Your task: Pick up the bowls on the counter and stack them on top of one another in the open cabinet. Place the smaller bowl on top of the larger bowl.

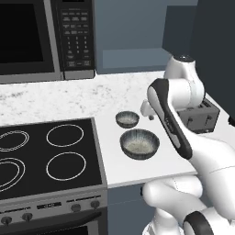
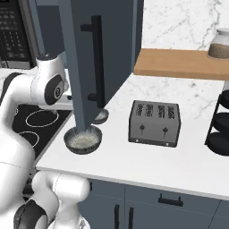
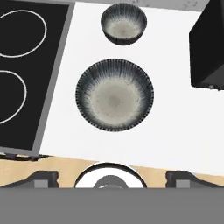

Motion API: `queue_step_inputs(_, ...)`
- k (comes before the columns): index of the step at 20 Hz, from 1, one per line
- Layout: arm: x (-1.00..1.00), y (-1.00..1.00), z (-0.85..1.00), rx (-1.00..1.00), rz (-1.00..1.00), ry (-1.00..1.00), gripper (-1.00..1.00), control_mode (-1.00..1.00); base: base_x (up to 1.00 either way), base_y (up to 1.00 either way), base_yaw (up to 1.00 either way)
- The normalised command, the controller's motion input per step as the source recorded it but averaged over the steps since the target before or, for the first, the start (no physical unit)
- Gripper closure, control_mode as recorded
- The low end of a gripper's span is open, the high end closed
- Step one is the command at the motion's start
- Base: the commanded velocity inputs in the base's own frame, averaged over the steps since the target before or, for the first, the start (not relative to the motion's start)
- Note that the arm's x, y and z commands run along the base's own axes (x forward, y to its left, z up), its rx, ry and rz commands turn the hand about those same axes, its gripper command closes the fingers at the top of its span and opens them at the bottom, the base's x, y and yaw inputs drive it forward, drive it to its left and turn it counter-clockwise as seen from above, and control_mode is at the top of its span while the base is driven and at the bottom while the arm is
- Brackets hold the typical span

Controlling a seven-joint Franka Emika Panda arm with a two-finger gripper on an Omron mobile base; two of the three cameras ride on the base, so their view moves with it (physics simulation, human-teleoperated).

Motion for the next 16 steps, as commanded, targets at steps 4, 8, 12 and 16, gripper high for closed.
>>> queue_step_inputs(4,-0.16,0.14,-0.13,0.01,-0.15,0.0,-1.0,-1.0,0.0,0.0,0.0)
queue_step_inputs(8,-0.09,0.06,-0.21,0.0,-0.26,-0.04,-1.0,-1.0,0.0,0.0,0.0)
queue_step_inputs(12,0.0,0.0,-0.33,0.02,-0.27,-0.04,-1.0,-1.0,0.0,0.0,0.0)
queue_step_inputs(16,0.0,-0.01,-0.44,0.02,-0.28,0.0,-1.0,-1.0,0.0,0.0,0.0)
